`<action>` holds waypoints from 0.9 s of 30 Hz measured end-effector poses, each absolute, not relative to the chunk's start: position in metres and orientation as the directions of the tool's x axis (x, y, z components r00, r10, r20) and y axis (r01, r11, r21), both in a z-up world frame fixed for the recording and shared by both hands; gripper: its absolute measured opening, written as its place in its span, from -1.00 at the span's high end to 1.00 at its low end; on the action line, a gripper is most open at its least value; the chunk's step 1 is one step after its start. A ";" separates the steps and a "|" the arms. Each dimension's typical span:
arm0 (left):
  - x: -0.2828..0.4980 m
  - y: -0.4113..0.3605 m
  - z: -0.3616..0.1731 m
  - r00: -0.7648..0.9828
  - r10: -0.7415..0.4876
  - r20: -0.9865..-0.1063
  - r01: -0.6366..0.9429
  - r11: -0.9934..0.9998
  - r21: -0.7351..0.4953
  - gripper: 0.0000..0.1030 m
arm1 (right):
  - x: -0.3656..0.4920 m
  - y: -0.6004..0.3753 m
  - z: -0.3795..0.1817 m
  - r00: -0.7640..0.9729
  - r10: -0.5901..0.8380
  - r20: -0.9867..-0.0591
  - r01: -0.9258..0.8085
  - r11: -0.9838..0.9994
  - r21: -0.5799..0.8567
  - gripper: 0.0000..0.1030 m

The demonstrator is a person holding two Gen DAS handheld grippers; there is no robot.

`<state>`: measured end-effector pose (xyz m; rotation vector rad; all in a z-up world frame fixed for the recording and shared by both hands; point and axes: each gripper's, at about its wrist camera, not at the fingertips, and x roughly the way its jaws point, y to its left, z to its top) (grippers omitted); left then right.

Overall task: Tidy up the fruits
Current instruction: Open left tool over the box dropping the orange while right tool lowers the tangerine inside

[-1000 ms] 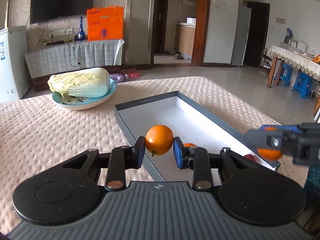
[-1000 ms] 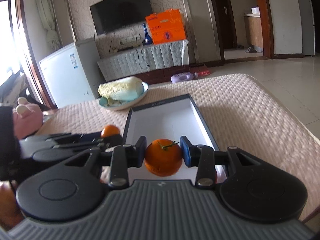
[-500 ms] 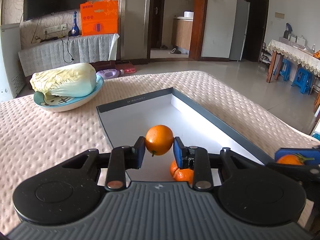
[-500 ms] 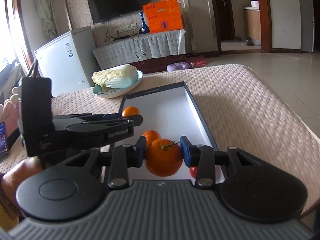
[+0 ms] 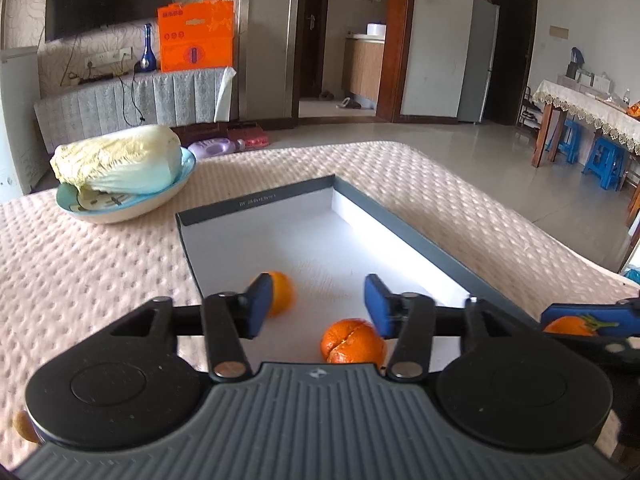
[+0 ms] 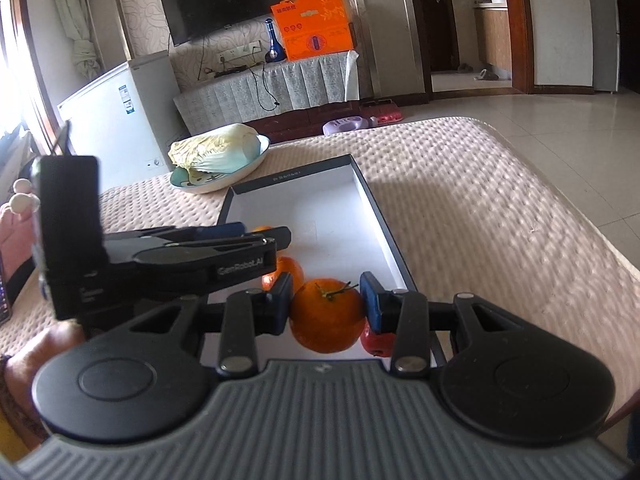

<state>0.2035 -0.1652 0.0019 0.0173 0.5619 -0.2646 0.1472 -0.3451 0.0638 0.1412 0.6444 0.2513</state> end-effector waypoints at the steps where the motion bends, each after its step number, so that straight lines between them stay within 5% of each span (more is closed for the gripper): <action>1: 0.201 -0.165 0.003 0.818 -0.241 -0.523 0.252 0.966 -0.050 -0.15 | 0.148 -0.345 0.063 0.771 0.273 -0.576 -0.184 0.961 0.209 0.23; 27: 0.080 -0.101 0.037 0.845 -0.151 -0.512 0.145 0.988 -0.053 -0.15 | 0.160 -0.303 0.056 0.756 0.313 -0.574 -0.211 0.948 0.239 0.22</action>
